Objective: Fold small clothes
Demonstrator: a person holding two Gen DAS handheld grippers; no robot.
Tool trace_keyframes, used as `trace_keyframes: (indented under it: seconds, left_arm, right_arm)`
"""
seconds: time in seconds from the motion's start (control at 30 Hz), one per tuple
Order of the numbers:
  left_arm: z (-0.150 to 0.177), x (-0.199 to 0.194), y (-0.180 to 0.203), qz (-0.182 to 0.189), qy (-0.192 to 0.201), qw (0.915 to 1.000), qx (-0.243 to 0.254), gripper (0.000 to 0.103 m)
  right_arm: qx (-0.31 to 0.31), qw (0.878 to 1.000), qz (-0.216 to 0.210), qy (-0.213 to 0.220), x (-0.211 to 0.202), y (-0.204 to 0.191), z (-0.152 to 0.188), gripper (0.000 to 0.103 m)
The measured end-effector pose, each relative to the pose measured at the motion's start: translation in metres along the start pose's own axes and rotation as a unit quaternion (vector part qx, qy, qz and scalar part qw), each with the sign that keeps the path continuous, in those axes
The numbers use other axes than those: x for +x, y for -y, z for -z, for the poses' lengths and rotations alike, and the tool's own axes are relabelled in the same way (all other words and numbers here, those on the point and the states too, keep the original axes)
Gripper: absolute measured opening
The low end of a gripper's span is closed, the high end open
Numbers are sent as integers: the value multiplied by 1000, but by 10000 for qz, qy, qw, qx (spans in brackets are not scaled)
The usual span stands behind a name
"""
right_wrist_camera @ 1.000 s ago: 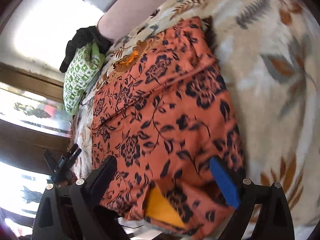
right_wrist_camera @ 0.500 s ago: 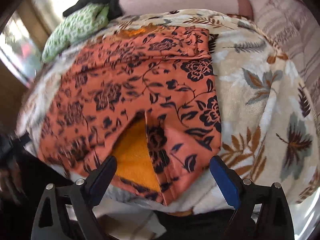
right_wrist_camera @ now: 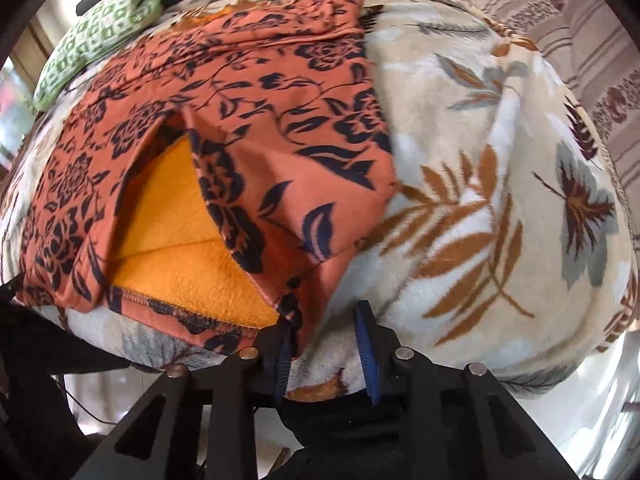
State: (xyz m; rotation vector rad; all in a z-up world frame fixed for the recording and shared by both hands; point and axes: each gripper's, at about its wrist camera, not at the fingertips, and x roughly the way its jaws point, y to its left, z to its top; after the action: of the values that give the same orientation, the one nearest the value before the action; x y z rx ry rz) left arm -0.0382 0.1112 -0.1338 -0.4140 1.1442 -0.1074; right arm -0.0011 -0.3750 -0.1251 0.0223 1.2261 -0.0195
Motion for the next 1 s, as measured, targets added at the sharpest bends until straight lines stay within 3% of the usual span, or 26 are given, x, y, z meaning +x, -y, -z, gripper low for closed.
trace_keyframes:
  seconds: [0.13, 0.2, 0.27, 0.3, 0.33, 0.37, 0.47, 0.53, 0.63, 0.8, 0.83, 0.87, 0.9, 0.93, 0.97, 1.0]
  left_arm:
    - [-2, -1, -12, 131, -30, 9995, -276, 19]
    - [-3, 0, -18, 190, -84, 9988, -453, 21]
    - [-5, 1, -21, 257, -139, 9981, -551, 21]
    - [-5, 0, -19, 254, -151, 9982, -520, 23]
    - [-5, -1, -17, 226, -136, 9986, -456, 27]
    - [-6, -2, -15, 185, -115, 9989, -403, 30]
    - [-8, -8, -6, 224, 78, 9993, -298, 52]
    - [-10, -13, 1, 234, 232, 9993, -180, 70]
    - [-9, -14, 9, 217, 333, 9992, 50, 72]
    - [-4, 5, 11, -92, 62, 9995, 281, 71]
    - [-1, 6, 10, -145, 44, 9994, 314, 60]
    - [-1, 7, 12, -211, 43, 9990, 395, 48]
    - [0, 8, 13, -276, -8, 9984, 486, 23]
    - [1, 8, 12, -269, -53, 9983, 516, 14]
    - [1, 7, 10, -185, -80, 9986, 480, 12]
    - [0, 5, 8, -146, -89, 9988, 450, 11]
  right_arm:
    - [924, 9953, -177, 221, -23, 43, 18, 31]
    - [1659, 9858, -208, 162, -28, 76, 35, 52]
    - [1950, 9804, -20, 286, -42, 96, 49, 69]
    - [2056, 9781, 86, 306, -48, 103, 52, 71]
    - [2105, 9764, -72, 485, -58, 106, 54, 71]
    - [2033, 9761, -357, 676, -66, 107, 53, 71]
    - [1570, 9783, -760, 1121, -93, 91, 35, 71]
    - [1314, 9794, -1142, 1024, -90, 84, 14, 73]
    - [939, 9812, -1434, 883, -67, 78, -7, 73]
    - [278, 9884, -1340, 665, -20, 63, -12, 73]
    - [231, 9914, -1212, 446, -7, 60, -12, 70]
    - [202, 9935, -1093, 236, 1, 60, -10, 61]
    - [158, 9946, -1000, 232, 2, 59, -10, 56]
    - [195, 9949, -986, 115, 0, 61, -9, 40]
    - [250, 9941, -1059, -55, -3, 62, -8, 16]
    - [284, 9930, -1134, -150, -6, 63, -7, 9]
